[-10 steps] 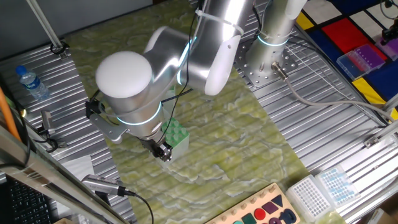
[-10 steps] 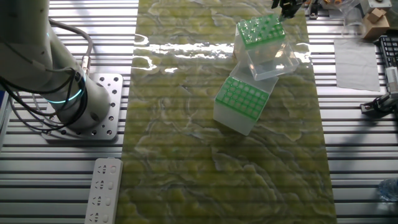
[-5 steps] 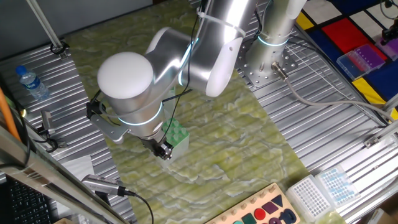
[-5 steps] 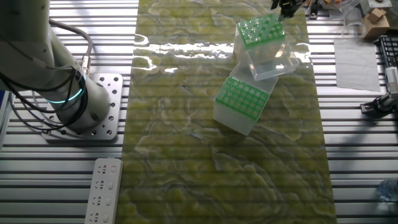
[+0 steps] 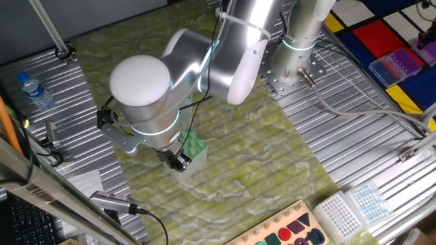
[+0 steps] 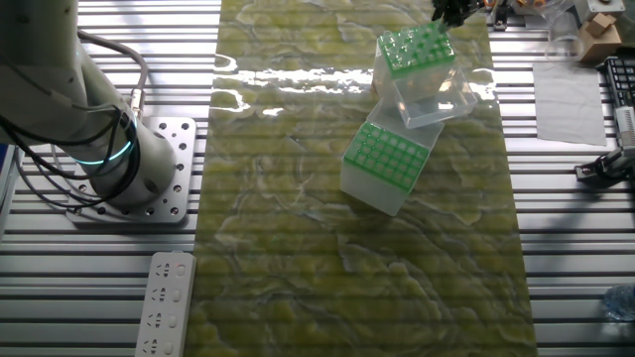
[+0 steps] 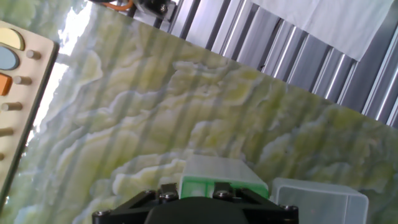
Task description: Transfer all large pipette tips from one holder to another
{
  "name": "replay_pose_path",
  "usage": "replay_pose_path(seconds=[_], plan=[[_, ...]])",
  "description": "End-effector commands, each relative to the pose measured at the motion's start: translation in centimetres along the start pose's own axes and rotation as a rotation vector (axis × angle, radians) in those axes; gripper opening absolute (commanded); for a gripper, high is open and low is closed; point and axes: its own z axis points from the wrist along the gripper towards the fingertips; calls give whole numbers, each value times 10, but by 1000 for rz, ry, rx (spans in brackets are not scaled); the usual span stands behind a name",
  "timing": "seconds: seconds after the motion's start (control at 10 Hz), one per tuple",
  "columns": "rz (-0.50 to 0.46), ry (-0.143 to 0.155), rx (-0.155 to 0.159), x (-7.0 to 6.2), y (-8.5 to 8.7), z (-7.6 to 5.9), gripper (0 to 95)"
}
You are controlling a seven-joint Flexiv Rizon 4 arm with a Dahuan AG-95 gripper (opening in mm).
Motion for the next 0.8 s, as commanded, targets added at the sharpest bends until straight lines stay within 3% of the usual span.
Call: replay_pose_path(seconds=[0.1,0.3,0.6,0.8], plan=[[3,2,-1,0,0,0,0],[6,8,-5,0,0,-3,0],[9,15,-16,2,-1,-19,0],[10,16,-22,5,-4,-39,0]])
